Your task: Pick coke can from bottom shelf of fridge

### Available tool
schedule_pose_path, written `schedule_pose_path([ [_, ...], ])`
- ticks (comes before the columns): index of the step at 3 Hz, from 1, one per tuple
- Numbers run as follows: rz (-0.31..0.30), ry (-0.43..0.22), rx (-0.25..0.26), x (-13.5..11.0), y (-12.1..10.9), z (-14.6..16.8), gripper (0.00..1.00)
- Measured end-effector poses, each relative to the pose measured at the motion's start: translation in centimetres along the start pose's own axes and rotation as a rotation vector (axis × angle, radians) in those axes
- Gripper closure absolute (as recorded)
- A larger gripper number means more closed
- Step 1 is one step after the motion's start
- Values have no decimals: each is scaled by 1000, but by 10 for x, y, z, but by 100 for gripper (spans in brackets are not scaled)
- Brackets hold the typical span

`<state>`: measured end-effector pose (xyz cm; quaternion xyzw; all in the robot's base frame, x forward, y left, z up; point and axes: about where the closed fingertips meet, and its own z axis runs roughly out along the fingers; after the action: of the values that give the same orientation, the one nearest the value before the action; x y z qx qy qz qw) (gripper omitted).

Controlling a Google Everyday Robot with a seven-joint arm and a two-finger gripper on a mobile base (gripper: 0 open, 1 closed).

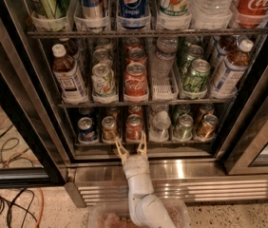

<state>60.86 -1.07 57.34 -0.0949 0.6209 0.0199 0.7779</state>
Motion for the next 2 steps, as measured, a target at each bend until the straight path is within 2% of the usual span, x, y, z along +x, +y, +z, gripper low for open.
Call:
schedule_pose_path([
  [1,0,0,0,0,-3,0,33],
  [2,-23,-26,46,-3,-12,8,33],
])
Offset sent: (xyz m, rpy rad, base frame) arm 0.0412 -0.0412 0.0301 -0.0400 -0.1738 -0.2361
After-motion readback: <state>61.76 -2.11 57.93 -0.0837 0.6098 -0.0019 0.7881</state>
